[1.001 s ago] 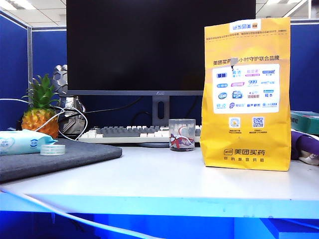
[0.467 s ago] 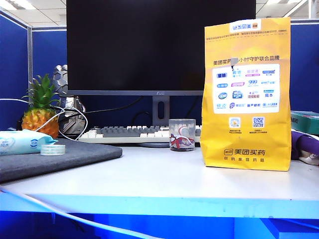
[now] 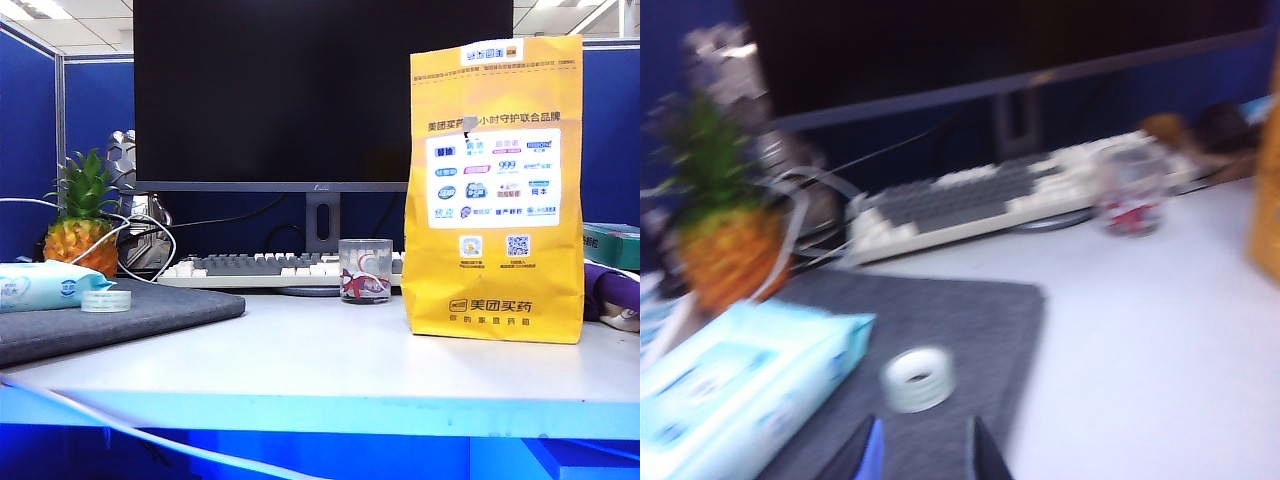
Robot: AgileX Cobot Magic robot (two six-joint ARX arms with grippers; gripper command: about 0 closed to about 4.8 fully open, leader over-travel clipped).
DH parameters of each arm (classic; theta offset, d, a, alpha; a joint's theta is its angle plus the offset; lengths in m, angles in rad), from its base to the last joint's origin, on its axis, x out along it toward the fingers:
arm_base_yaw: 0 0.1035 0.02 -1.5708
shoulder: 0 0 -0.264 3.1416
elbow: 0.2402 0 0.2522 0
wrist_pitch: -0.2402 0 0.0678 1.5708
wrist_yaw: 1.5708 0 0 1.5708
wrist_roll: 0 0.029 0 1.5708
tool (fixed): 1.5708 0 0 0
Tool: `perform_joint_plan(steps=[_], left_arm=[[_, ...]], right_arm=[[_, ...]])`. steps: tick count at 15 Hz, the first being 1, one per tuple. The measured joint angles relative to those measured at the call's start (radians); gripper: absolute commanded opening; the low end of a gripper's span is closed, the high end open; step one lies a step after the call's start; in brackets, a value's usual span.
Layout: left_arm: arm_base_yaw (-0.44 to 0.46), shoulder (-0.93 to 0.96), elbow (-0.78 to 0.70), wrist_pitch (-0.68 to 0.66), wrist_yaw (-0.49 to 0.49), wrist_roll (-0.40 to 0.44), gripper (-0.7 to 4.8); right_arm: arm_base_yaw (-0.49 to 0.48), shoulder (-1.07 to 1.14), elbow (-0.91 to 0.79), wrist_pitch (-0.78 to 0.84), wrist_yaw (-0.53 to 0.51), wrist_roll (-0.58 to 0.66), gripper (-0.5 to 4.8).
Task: Pick up the orange and throw it into the yellow paper bag.
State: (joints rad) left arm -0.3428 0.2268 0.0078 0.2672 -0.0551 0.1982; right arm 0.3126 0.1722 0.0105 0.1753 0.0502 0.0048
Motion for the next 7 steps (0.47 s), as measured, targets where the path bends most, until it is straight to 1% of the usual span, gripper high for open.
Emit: perform_joint_plan(steps=[1, 2, 3, 6, 7], left_arm=[[0.0, 0.0, 0.0, 0.0, 0.027, 0.0, 1.23], [0.0, 0.0, 0.0, 0.0, 0.046, 0.0, 1.23], [0.0, 0.0, 0.0, 0.0, 0.046, -0.004, 1.23], [0.0, 0.0, 0.0, 0.016, 0.046, -0.071, 1.23], [0.0, 0.0, 0.0, 0.011, 0.045, -0.077, 1.23]], right_arm=[[0.0, 0.0, 0.0, 0.0, -0.023, 0.0, 1.12], [0.0, 0.0, 0.0, 0.0, -0.024, 0.0, 1.12], [-0.004, 0.0, 0.0, 0.001, -0.02, 0.0, 1.12], [-0.005, 0.001, 0.0, 0.08, -0.02, 0.0, 1.12], [-0.005, 0.001, 0.0, 0.098, -0.02, 0.002, 1.12]])
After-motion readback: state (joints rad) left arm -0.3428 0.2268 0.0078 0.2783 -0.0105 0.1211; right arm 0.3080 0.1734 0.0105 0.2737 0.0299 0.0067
